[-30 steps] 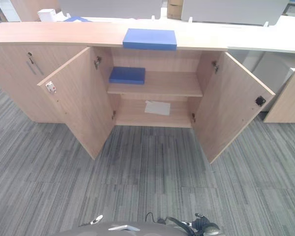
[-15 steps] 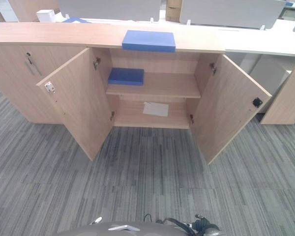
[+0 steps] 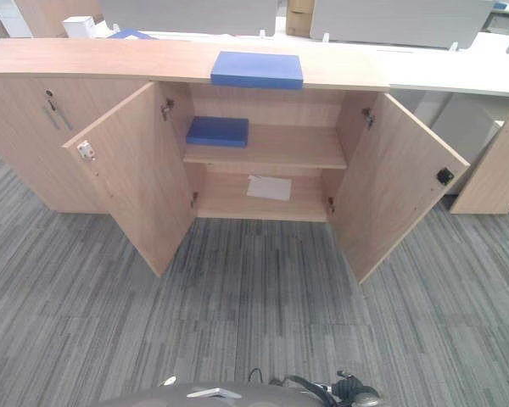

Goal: Put the empty folder in the office cabinet

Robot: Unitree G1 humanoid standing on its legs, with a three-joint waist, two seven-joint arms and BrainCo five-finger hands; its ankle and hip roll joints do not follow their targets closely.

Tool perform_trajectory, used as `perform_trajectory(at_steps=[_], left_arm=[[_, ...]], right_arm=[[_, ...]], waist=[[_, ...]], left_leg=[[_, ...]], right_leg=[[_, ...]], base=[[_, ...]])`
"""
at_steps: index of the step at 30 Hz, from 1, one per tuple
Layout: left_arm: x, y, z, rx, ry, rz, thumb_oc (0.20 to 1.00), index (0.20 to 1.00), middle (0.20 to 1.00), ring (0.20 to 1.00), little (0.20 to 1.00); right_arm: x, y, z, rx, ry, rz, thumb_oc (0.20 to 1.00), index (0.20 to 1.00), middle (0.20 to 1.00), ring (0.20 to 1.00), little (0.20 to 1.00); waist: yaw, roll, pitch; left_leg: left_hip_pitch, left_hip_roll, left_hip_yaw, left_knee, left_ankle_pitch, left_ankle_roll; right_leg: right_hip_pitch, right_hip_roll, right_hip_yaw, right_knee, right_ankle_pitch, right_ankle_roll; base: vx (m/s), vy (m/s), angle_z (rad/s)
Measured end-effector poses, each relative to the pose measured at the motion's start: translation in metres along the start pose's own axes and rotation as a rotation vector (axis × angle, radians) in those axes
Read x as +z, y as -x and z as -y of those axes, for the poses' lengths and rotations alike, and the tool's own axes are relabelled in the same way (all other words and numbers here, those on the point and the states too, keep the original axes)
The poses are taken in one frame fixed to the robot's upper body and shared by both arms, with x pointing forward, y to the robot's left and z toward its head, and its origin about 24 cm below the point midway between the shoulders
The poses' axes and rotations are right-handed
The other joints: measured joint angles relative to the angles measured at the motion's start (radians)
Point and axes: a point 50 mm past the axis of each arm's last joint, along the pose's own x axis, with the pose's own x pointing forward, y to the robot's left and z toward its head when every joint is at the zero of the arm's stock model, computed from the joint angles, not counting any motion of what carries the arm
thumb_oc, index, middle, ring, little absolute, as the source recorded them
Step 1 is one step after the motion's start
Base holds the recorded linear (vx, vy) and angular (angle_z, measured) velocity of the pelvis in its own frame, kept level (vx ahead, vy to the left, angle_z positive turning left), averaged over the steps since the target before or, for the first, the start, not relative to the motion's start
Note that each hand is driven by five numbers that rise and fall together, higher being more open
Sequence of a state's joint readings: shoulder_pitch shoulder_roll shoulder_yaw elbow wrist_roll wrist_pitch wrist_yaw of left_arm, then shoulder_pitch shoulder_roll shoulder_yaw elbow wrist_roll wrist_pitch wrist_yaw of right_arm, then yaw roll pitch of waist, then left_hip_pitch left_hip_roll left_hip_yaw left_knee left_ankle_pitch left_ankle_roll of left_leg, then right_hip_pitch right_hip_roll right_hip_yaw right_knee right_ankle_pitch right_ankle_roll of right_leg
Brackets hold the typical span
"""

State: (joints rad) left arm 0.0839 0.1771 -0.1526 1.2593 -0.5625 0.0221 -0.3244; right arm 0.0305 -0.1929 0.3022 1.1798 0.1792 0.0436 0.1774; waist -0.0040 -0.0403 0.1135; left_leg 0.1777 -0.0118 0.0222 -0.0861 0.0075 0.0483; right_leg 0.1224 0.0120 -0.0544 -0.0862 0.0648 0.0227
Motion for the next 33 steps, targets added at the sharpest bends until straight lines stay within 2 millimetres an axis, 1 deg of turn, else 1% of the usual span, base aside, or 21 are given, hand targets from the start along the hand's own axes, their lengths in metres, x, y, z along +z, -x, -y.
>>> perform_trajectory(at_steps=[5, 13, 19, 20, 21, 22, 23, 24, 25, 26, 27, 28, 29, 30, 31, 32, 33], left_arm=[[0.000, 0.000, 0.000, 0.001, -0.001, 0.001, 1.000, 1.000, 1.000, 1.000, 1.000], [0.002, 0.000, 0.000, 0.017, 0.000, 0.004, 1.000, 1.000, 1.000, 1.000, 1.000], [0.001, 0.000, -0.002, 0.038, 0.004, 0.002, 1.000, 1.000, 1.000, 1.000, 1.000], [0.001, 0.000, -0.002, 0.042, 0.013, 0.004, 1.000, 1.000, 1.000, 1.000, 1.000], [0.001, 0.000, -0.003, 0.046, 0.022, 0.009, 1.000, 1.000, 1.000, 1.000, 1.000], [0.006, 0.000, -0.004, 0.056, 0.036, 0.023, 1.000, 1.000, 1.000, 1.000, 1.000], [0.011, -0.001, -0.003, 0.056, 0.030, 0.035, 1.000, 1.000, 1.000, 1.000, 1.000], [0.016, -0.001, -0.003, 0.058, 0.027, 0.043, 1.000, 1.000, 1.000, 1.000, 1.000], [0.023, -0.004, 0.002, 0.051, 0.029, 0.056, 1.000, 1.000, 1.000, 1.000, 1.000], [0.023, -0.004, 0.002, 0.051, 0.029, 0.056, 1.000, 1.000, 1.000, 1.000, 1.000], [0.034, -0.005, 0.004, 0.048, 0.038, 0.080, 1.000, 1.000, 1.000, 1.000, 1.000], [0.028, -0.005, 0.002, 0.058, 0.051, 0.064, 1.000, 1.000, 1.000, 1.000, 1.000], [0.017, -0.003, -0.001, 0.071, 0.067, 0.029, 1.000, 1.000, 1.000, 1.000, 1.000], [0.017, -0.003, -0.001, 0.071, 0.067, 0.029, 1.000, 1.000, 1.000, 1.000, 1.000], [0.006, -0.002, -0.004, 0.087, 0.083, -0.010, 1.000, 1.000, 1.000, 1.000, 1.000], [-0.001, -0.002, -0.003, 0.091, 0.091, -0.040, 1.000, 1.000, 1.000, 1.000, 1.000], [-0.005, -0.003, 0.000, 0.088, 0.094, -0.053, 1.000, 1.000, 1.000, 1.000, 1.000]], right_arm=[[0.001, 0.000, 0.000, -0.005, -0.001, 0.002, 1.000, 1.000, 1.000, 1.000, 1.000], [0.001, 0.000, 0.001, -0.025, -0.018, 0.012, 1.000, 1.000, 1.000, 1.000, 1.000], [0.004, 0.000, 0.003, -0.056, -0.015, 0.032, 1.000, 1.000, 1.000, 1.000, 1.000], [0.004, 0.000, 0.003, -0.063, -0.014, 0.036, 1.000, 1.000, 1.000, 1.000, 1.000], [0.005, 0.000, 0.003, -0.069, -0.013, 0.045, 1.000, 1.000, 1.000, 1.000, 1.000], [0.011, 0.000, 0.004, -0.079, -0.007, 0.066, 1.000, 1.000, 1.000, 1.000, 1.000], [0.014, -0.001, 0.004, -0.077, -0.004, 0.075, 1.000, 1.000, 1.000, 1.000, 1.000], [0.019, -0.001, 0.005, -0.080, 0.000, 0.091, 1.000, 1.000, 1.000, 1.000, 1.000], [0.028, 0.000, 0.009, -0.090, 0.000, 0.119, 1.000, 1.000, 1.000, 1.000, 1.000], [0.028, 0.000, 0.009, -0.090, 0.000, 0.119, 1.000, 1.000, 1.000, 1.000, 1.000], [0.041, -0.001, 0.009, -0.096, -0.002, 0.167, 1.000, 1.000, 1.000, 1.000, 1.000], [0.043, 0.000, 0.010, -0.100, -0.001, 0.178, 1.000, 1.000, 1.000, 1.000, 1.000], [0.047, 0.000, 0.012, -0.105, 0.002, 0.199, 1.000, 1.000, 1.000, 1.000, 1.000], [0.047, 0.000, 0.012, -0.105, 0.002, 0.199, 1.000, 1.000, 1.000, 1.000, 1.000], [0.050, 0.001, 0.015, -0.112, 0.006, 0.212, 1.000, 1.000, 1.000, 1.000, 1.000], [0.050, 0.002, 0.019, -0.120, 0.009, 0.217, 1.000, 1.000, 1.000, 1.000, 1.000], [0.048, 0.003, 0.021, -0.127, 0.008, 0.211, 1.000, 1.000, 1.000, 1.000, 1.000]], waist=[[0.000, 0.003, 0.007], [-0.004, -0.001, 0.012], [-0.009, -0.004, 0.032], [-0.009, 0.001, 0.038], [-0.009, -0.003, 0.039], [-0.007, -0.005, 0.058], [-0.004, -0.020, 0.061], [0.002, -0.024, 0.081], [0.010, -0.022, 0.111], [0.010, -0.022, 0.111], [0.026, -0.043, 0.178], [0.041, -0.047, 0.194], [0.046, -0.034, 0.196], [0.046, -0.034, 0.196], [0.042, -0.020, 0.203], [0.042, 0.007, 0.213], [0.041, 0.020, 0.225]], left_leg=[[0.000, 0.000, 0.000, 0.000, 0.000, 0.000], [-0.014, 0.000, 0.000, 0.009, 0.002, -0.001], [-0.014, 0.005, -0.004, 0.010, 0.005, -0.006], [-0.017, 0.006, -0.003, 0.014, 0.005, -0.007], [-0.024, 0.006, -0.004, 0.022, 0.004, -0.009], [-0.066, 0.009, -0.004, 0.082, -0.010, -0.035], [-0.099, 0.005, 0.003, 0.130, -0.022, -0.050], [-0.137, 0.003, 0.011, 0.185, -0.024, -0.055], [-0.213, 0.011, 0.018, 0.309, -0.041, -0.092], [-0.213, 0.011, 0.018, 0.309, -0.041, -0.092], [-0.352, 0.010, 0.040, 0.588, -0.022, -0.143], [-0.391, 0.021, 0.060, 0.624, -0.017, -0.154], [-0.384, 0.031, 0.073, 0.515, -0.020, -0.149], [-0.384, 0.031, 0.073, 0.515, -0.020, -0.149], [-0.364, 0.036, 0.082, 0.339, -0.011, -0.151], [-0.330, 0.042, 0.080, 0.110, 0.034, -0.167], [-0.322, 0.059, 0.070, 0.004, 0.063, -0.179]], right_leg=[[0.000, 0.000, 0.000, 0.000, 0.000, 0.000], [-0.013, 0.000, 0.000, 0.002, 0.003, 0.002], [-0.006, 0.005, -0.005, -0.001, 0.000, -0.001], [-0.013, 0.005, -0.006, 0.001, -0.002, -0.001], [-0.015, 0.005, -0.006, 0.001, -0.002, -0.002], [-0.036, 0.006, -0.011, 0.017, -0.016, -0.015], [-0.058, -0.003, -0.012, 0.036, -0.022, -0.021], [-0.073, -0.005, -0.015, 0.049, -0.024, -0.025], [-0.111, 0.008, -0.034, 0.103, -0.036, -0.044], [-0.111, 0.008, -0.034, 0.103, -0.036, -0.044], [-0.121, -0.024, -0.032, 0.144, -0.052, -0.066], [-0.106, -0.030, -0.017, 0.139, -0.049, -0.077], [-0.098, -0.030, -0.018, 0.122, -0.051, -0.079], [-0.098, -0.030, -0.018, 0.122, -0.051, -0.079], [-0.086, -0.027, -0.018, 0.092, -0.051, -0.079], [-0.056, -0.018, -0.005, 0.042, -0.049, -0.082], [-0.025, -0.003, 0.006, 0.004, -0.046, -0.088]], base=[[0.00, 0.000, 0.00], [0.00, -0.039, 0.00], [0.01, -0.102, 0.02], [-0.09, -0.082, 0.00], [-0.14, -0.109, 0.05], [-0.14, -0.098, 0.02], [-0.17, -0.138, 0.04], [-0.10, -0.130, 0.03], [-0.09, -0.124, 0.05], [0.03, -0.031, 0.07], [0.09, 0.025, -0.16], [0.22, 0.055, -0.26], [0.19, 0.051, -0.30], [0.20, 0.049, -0.11], [0.19, 0.046, -0.03], [0.32, 0.093, 0.04], [0.36, 0.139, 0.11]])
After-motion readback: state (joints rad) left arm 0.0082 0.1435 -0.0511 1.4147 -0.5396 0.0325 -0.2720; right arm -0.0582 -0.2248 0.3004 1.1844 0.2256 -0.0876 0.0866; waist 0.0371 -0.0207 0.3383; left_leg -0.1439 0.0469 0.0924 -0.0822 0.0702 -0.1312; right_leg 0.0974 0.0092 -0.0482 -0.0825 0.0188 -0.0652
